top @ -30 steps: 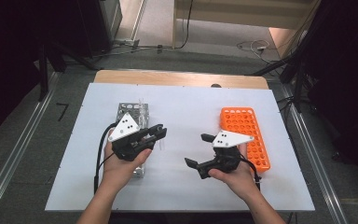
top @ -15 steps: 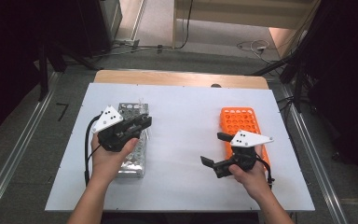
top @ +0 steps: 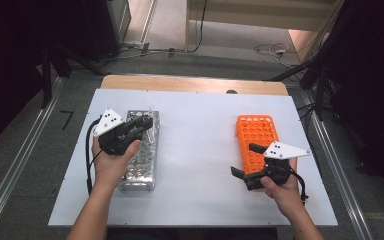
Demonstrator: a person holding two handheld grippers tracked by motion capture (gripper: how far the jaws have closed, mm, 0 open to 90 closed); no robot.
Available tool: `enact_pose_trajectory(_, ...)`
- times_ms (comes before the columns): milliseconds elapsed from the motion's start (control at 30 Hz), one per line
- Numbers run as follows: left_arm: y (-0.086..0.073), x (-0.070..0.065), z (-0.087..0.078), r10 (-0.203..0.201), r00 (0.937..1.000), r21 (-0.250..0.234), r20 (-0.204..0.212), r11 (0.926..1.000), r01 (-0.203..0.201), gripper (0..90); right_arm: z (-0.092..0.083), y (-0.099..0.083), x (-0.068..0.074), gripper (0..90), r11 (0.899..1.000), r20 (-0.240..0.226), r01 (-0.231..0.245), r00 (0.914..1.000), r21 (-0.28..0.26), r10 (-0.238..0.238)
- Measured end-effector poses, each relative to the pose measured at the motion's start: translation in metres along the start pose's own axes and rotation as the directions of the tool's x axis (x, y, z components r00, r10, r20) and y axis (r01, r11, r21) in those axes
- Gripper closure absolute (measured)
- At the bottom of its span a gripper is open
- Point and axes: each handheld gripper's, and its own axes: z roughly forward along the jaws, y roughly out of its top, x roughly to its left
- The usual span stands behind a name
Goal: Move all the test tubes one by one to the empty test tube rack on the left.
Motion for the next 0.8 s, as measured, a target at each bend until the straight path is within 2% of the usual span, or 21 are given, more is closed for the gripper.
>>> enact_pose_trajectory(300, -0.010, 0.007, 0.009, -0.007, 0.9993, 0.006, -0.038, 1.0000, 0.007, 75.9, -0.022, -0.019, -0.008, 0.0, 1.000, 0.023, -0.021, 0.9995, 0.015, 0.021)
enact_pose_trajectory(500, -0.016, 0.008, 0.015, -0.003, 0.9983, 0.016, -0.058, 0.9999, 0.004, 75.9, -0.031, -0.028, -0.011, 0.0, 0.999, 0.033, -0.032, 0.9990, 0.024, 0.032)
enact_pose_trajectory(800, -0.023, 0.009, 0.015, 0.004, 0.9982, 0.039, -0.059, 0.9992, -0.002, 75.9, -0.032, -0.029, -0.015, 0.0, 0.999, 0.033, -0.038, 0.9988, 0.020, 0.038)
